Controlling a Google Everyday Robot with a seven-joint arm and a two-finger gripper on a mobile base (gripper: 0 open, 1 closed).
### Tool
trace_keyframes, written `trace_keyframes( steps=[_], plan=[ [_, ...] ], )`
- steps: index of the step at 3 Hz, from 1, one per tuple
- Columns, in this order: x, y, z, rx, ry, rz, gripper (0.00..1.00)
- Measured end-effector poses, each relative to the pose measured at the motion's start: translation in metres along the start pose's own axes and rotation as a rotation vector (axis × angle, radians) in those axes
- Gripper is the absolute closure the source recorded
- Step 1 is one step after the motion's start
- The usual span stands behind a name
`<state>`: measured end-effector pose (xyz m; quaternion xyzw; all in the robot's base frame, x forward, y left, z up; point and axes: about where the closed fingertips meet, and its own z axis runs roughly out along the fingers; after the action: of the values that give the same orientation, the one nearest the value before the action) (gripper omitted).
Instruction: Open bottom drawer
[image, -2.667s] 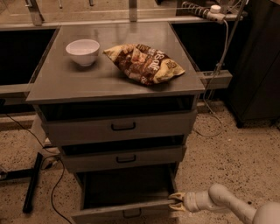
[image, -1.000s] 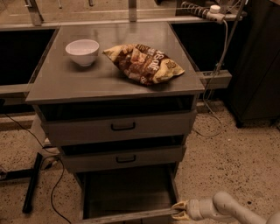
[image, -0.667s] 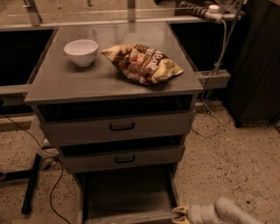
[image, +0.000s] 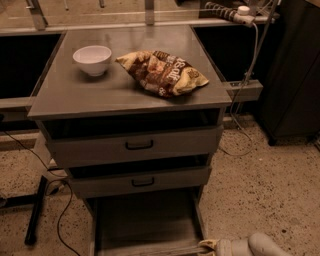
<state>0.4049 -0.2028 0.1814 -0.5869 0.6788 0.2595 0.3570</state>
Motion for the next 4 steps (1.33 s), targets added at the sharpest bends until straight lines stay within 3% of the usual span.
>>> trace_keyframes(
  steps=[1, 4],
  plan=[
    [0.0000, 0.0000, 0.0000, 0.000, 0.000, 0.000, 0.81],
    [0.0000, 0.0001, 0.0001, 0.000, 0.000, 0.000, 0.12]
  ],
)
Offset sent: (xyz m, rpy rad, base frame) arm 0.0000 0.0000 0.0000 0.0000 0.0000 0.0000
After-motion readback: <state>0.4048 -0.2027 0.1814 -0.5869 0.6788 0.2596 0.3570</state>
